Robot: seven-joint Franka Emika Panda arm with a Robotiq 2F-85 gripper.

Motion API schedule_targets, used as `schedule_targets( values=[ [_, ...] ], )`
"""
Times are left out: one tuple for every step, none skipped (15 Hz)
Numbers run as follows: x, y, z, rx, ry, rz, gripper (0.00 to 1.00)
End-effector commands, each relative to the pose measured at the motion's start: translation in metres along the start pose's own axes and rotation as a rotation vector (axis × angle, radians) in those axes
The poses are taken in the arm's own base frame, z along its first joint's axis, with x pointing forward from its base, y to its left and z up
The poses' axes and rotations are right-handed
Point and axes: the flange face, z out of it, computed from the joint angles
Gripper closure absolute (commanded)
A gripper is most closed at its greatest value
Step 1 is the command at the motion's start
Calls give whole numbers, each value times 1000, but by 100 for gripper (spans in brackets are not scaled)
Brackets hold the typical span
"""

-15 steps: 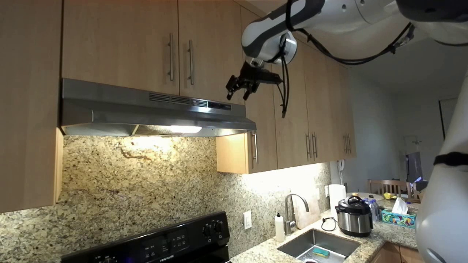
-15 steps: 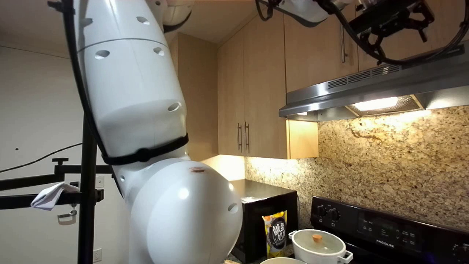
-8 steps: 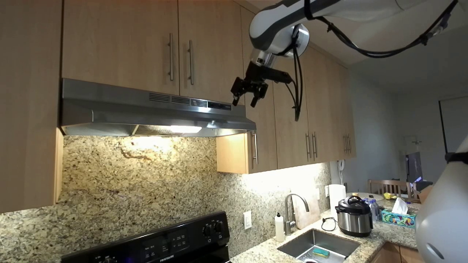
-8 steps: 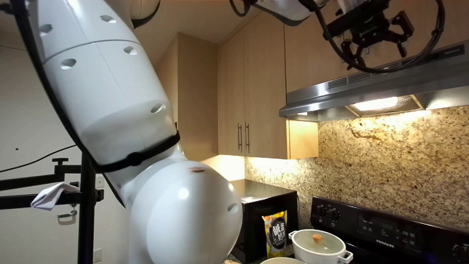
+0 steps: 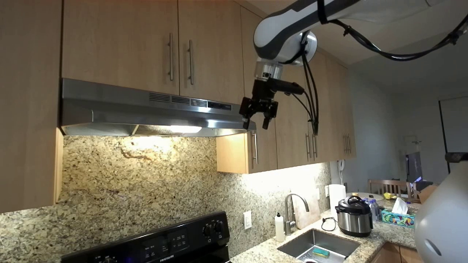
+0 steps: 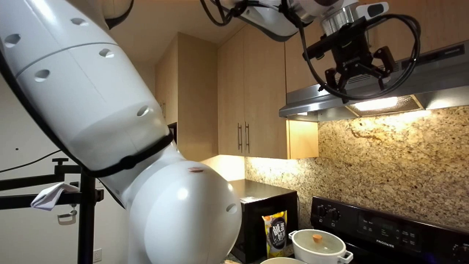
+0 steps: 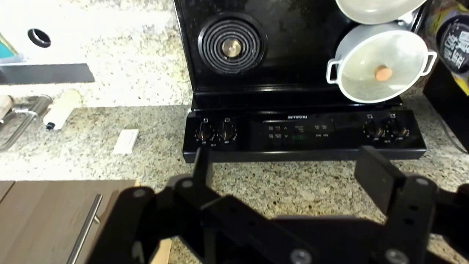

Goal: Turn the light of the hood off and then back on

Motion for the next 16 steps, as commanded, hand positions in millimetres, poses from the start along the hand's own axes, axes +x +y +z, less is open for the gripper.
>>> schedule_targets(
  values=[
    [-23, -3, 27, 15, -97, 2, 0],
    [-27, -5, 35, 38, -116, 2, 0],
    [-31, -8, 44, 50, -146, -2, 0],
    [-35, -10, 51, 65, -168, -9, 0],
    [-37, -12, 57, 75, -183, -9, 0],
    [-39, -14, 63, 86, -197, -14, 0],
    [-42, -16, 69, 103, -215, -21, 0],
    [-44, -18, 75, 111, -231, -20, 0],
    [-47, -17, 80, 121, -252, -21, 0],
    [-51, -17, 84, 127, -272, -18, 0],
    [-53, -15, 87, 131, -286, -7, 0],
    [-55, -15, 90, 137, -296, -2, 0],
    [-50, -17, 85, 105, -268, 8, 0],
    [-50, -16, 87, 106, -272, 10, 0],
    [-50, -16, 86, 106, -271, 10, 0],
    [-50, -16, 86, 106, -270, 10, 0]
  ],
)
